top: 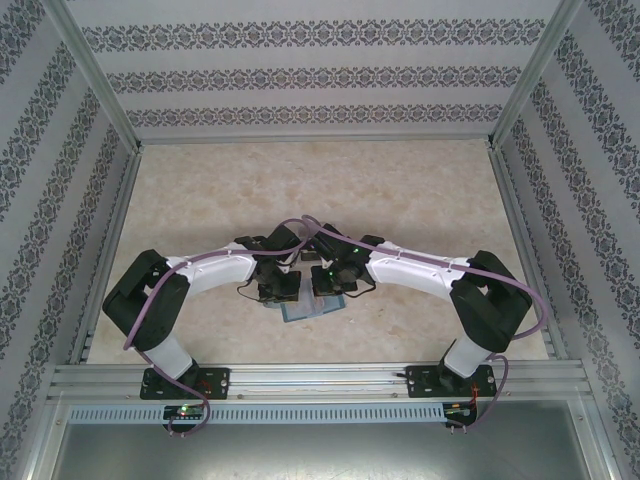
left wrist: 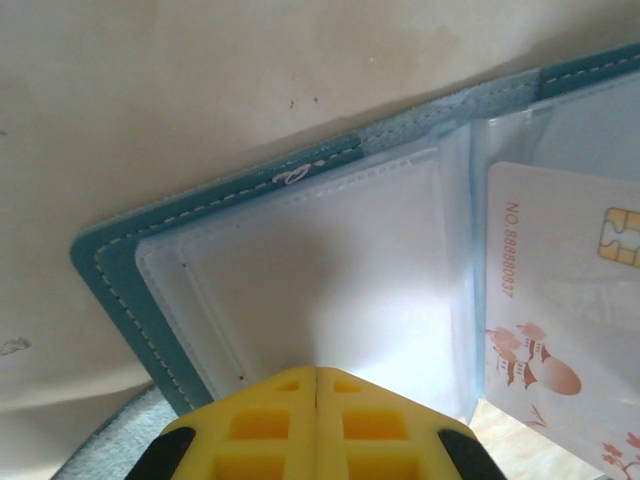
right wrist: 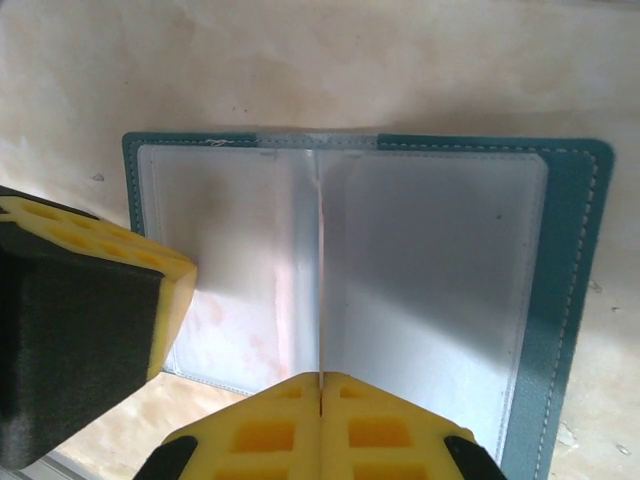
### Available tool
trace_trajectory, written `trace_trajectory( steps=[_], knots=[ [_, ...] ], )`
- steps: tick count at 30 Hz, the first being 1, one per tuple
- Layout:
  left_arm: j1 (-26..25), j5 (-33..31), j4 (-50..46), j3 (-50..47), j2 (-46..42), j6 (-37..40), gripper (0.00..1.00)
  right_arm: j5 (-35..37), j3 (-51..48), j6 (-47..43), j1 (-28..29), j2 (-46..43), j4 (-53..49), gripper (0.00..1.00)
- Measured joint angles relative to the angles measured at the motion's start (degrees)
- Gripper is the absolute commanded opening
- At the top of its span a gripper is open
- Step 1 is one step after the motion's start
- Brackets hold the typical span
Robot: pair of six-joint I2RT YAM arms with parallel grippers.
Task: Take the credit cards out of the card holder
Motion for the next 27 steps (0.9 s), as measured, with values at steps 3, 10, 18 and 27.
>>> trace_trajectory(
  steps=[3,10,18,27],
  knots=[
    [0.0,-0.02,-0.02,0.0,-0.39,0.0,0.0,1.07,0.0,-0.04,-0.02,-0.22,-1.16,0.0],
    [0.0,-0.02,-0.07,0.02,-0.7,0.02,0.0,2.95,-0.02,-0.02,-0.02,-0.94,-3.56,0.0],
    [0.0,-0.04,-0.46,0.2,-0.7,0.09,0.0,3.45,0.02,-0.07,-0.04,-2.89,-4.42,0.0],
    [0.0,-0.24,-0.59,0.31,-0.7,0.22,0.0,2.08,1.53,-6.69,-2.64,-6.36,-4.83,0.02]
  ],
)
